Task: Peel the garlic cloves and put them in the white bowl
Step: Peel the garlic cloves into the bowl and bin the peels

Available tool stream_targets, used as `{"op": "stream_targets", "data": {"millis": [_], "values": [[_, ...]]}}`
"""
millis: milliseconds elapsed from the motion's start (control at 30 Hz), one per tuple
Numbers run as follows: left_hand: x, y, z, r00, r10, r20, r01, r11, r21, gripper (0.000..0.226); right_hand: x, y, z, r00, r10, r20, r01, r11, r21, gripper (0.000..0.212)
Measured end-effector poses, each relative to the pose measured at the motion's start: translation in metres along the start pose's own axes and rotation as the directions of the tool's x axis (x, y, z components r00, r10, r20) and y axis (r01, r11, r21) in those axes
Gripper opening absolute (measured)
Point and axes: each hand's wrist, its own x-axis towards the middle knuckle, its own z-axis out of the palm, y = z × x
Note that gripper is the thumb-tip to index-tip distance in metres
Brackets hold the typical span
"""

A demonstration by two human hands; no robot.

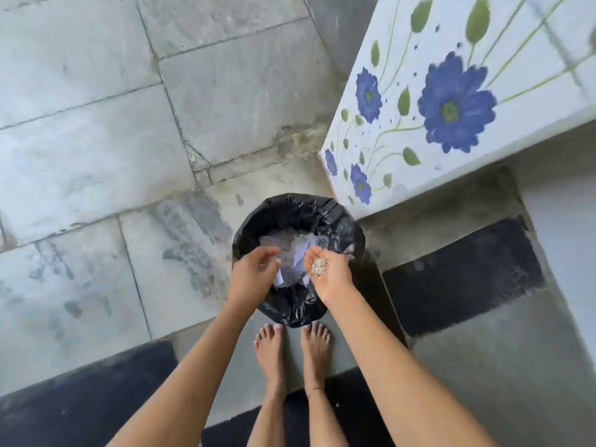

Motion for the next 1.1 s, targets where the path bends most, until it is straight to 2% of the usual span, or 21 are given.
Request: {"op": "stream_targets", "data": {"millis": [100, 200, 333, 400, 467, 567, 600, 633, 700, 733, 767, 800, 833, 867, 900, 933, 1000, 1067, 1100], "values": [[0.042, -0.050, 0.030, 1.000, -0.009, -0.014, 0.009, 1.000, 0.001, 0.022, 0.062, 0.015, 0.001, 0.999, 0.045, -0.005, -0.045, 0.999, -0.005, 0.028], [0.054, -0.089, 0.047, 0.999, -0.040, 0.002, 0.040, 0.999, 0.018, 0.023, 0.092, 0.032, -0.010, 0.990, 0.136, 0.034, -0.132, 0.987, -0.092, 0.054], [0.054, -0.113, 0.067, 1.000, -0.020, 0.017, 0.020, 1.000, 0.024, 0.023, 0.108, 0.046, -0.022, 0.967, 0.237, 0.092, -0.224, 0.966, -0.128, 0.058], [0.048, -0.104, 0.075, 0.998, 0.061, 0.026, -0.060, 0.997, -0.040, 0.025, 0.110, 0.046, -0.026, 0.965, 0.249, 0.087, -0.238, 0.964, -0.121, 0.057], [0.040, -0.085, 0.084, 0.975, 0.210, 0.070, -0.199, 0.970, -0.143, 0.033, 0.108, 0.046, -0.025, 0.959, 0.272, 0.084, -0.264, 0.960, -0.089, 0.053], [0.042, -0.074, 0.105, 0.878, 0.436, 0.197, -0.402, 0.896, -0.188, 0.042, 0.105, 0.038, -0.022, 0.949, 0.285, 0.134, -0.282, 0.958, -0.040, 0.053], [0.051, -0.080, 0.108, 0.878, 0.407, 0.251, -0.387, 0.913, -0.129, 0.044, 0.103, 0.033, -0.022, 0.946, 0.281, 0.164, -0.277, 0.960, -0.046, 0.057], [0.062, -0.088, 0.110, 0.911, 0.301, 0.283, -0.309, 0.951, -0.015, 0.046, 0.101, 0.029, -0.024, 0.944, 0.273, 0.185, -0.267, 0.962, -0.057, 0.060], [0.082, -0.105, 0.104, 0.980, -0.040, 0.197, -0.014, 0.964, 0.265, 0.041, 0.098, 0.024, -0.028, 0.951, 0.236, 0.201, -0.222, 0.971, -0.093, 0.059], [0.086, -0.109, 0.103, 0.987, -0.106, 0.119, 0.071, 0.960, 0.272, 0.037, 0.095, 0.023, -0.030, 0.958, 0.208, 0.200, -0.190, 0.976, -0.107, 0.056], [0.087, -0.109, 0.104, 0.996, -0.063, 0.062, 0.053, 0.987, 0.149, 0.035, 0.094, 0.023, -0.031, 0.966, 0.184, 0.183, -0.162, 0.979, -0.124, 0.054], [0.083, -0.100, 0.107, 0.999, 0.029, 0.043, -0.026, 0.998, -0.061, 0.036, 0.096, 0.023, -0.031, 0.972, 0.175, 0.156, -0.152, 0.978, -0.144, 0.053], [0.076, -0.090, 0.110, 0.987, 0.147, 0.068, -0.128, 0.967, -0.222, 0.037, 0.099, 0.024, -0.028, 0.974, 0.182, 0.133, -0.161, 0.975, -0.151, 0.053], [0.065, -0.083, 0.114, 0.953, 0.268, 0.140, -0.221, 0.933, -0.285, 0.038, 0.101, 0.025, -0.025, 0.974, 0.193, 0.119, -0.177, 0.975, -0.133, 0.053], [0.056, -0.083, 0.117, 0.917, 0.339, 0.208, -0.277, 0.920, -0.278, 0.039, 0.102, 0.027, -0.021, 0.973, 0.202, 0.113, -0.189, 0.975, -0.118, 0.054], [0.054, -0.091, 0.119, 0.909, 0.345, 0.234, -0.292, 0.928, -0.231, 0.039, 0.101, 0.029, -0.018, 0.971, 0.210, 0.115, -0.197, 0.974, -0.115, 0.053], [0.063, -0.112, 0.110, 0.971, 0.142, 0.192, -0.136, 0.990, -0.047, 0.035, 0.097, 0.037, -0.016, 0.971, 0.189, 0.147, -0.162, 0.971, -0.173, 0.046], [0.070, -0.122, 0.096, 0.983, -0.070, 0.168, 0.045, 0.988, 0.147, 0.035, 0.091, 0.046, -0.026, 0.983, 0.088, 0.163, -0.019, 0.922, -0.386, 0.040], [0.070, -0.121, 0.091, 0.982, -0.094, 0.163, 0.062, 0.980, 0.190, 0.036, 0.088, 0.049, -0.033, 0.988, 0.016, 0.155, 0.064, 0.865, -0.498, 0.038]]}}
